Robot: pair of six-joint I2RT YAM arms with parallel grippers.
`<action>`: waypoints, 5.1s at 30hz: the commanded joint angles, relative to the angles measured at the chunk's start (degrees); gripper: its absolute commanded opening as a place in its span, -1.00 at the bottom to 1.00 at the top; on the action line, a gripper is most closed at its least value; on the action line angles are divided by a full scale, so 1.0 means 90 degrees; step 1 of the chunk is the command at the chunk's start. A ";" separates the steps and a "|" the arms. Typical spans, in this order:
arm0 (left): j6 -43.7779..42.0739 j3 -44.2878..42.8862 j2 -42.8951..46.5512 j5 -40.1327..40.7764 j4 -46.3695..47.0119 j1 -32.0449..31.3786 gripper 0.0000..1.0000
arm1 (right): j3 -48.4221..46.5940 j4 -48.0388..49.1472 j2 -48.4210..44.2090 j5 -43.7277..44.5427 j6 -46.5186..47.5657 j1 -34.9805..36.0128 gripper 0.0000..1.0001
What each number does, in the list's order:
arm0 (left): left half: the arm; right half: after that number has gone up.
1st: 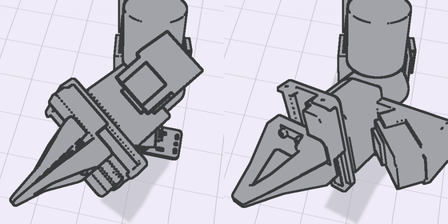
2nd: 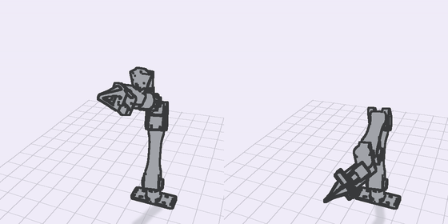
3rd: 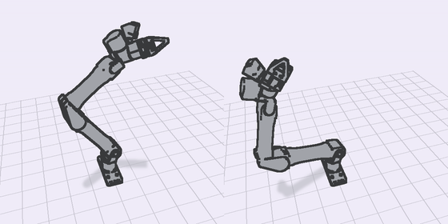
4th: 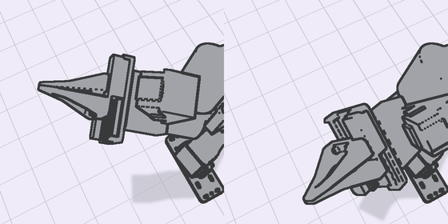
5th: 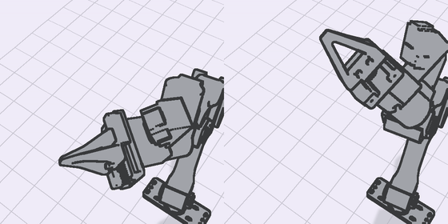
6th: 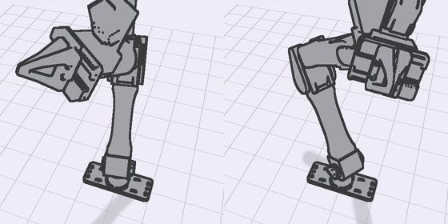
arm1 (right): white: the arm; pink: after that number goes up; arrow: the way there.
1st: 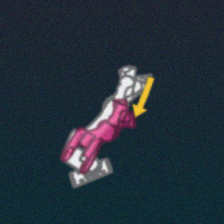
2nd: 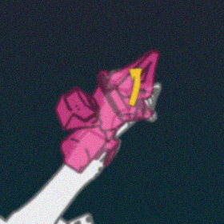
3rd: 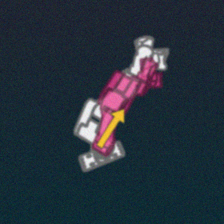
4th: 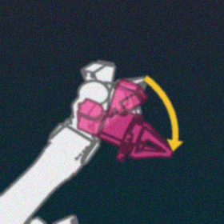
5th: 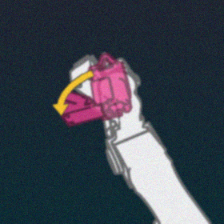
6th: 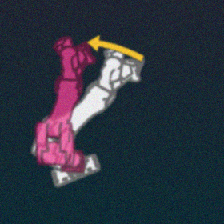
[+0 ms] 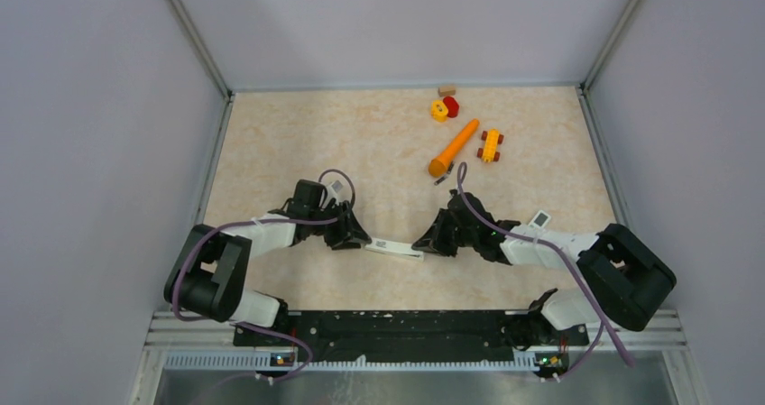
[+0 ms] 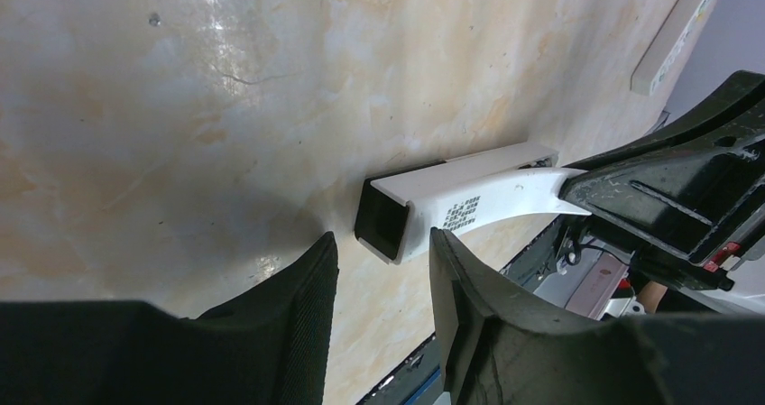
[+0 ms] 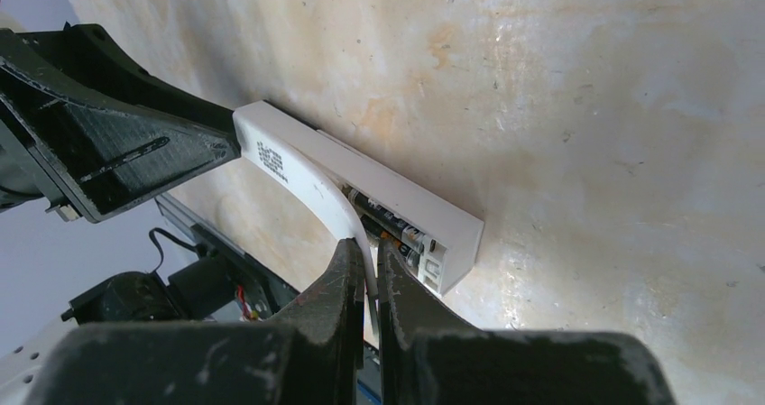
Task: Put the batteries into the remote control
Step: Load the battery cover into the remote control, then move the remote control to the center of the board.
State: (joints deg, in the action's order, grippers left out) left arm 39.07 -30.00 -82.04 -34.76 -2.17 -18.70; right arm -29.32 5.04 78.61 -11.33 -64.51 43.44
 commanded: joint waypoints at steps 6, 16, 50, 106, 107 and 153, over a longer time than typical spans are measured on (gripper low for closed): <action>-0.0258 -0.0223 -0.0133 0.0080 -0.0095 -0.0079 -0.04 | 0.0021 -0.1115 -0.0085 0.0702 0.0373 0.0064 -1.00; -0.0312 -0.0383 -0.0404 0.0552 -0.0363 -0.0290 -0.11 | 0.0059 -0.1163 -0.0197 0.0760 0.0351 0.0062 -1.00; -0.0630 -0.0679 -0.0707 0.1256 -0.1379 -0.0481 -0.24 | -0.0103 -0.1500 -0.0791 0.0532 0.0449 -0.0022 -0.15; -0.0628 -0.1852 0.0450 0.1856 -0.2061 -0.0184 0.11 | -0.1564 -0.2378 -0.0380 0.1604 0.1787 0.0481 -0.31; -0.0651 -0.1939 0.0504 0.1989 -0.2168 -0.0167 0.18 | -0.1588 -0.2336 -0.0420 0.1570 0.1944 0.0480 -0.26; -0.0261 -0.1685 0.2890 0.3060 -0.2384 0.0896 0.97 | -0.3092 -0.0435 0.1997 0.2921 0.5332 0.0954 -0.40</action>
State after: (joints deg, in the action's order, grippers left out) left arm 36.10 -45.47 -56.05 -5.63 -26.57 -10.92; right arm -50.24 -2.79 94.43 9.87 -9.72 55.27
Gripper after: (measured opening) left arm 0.986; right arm 0.357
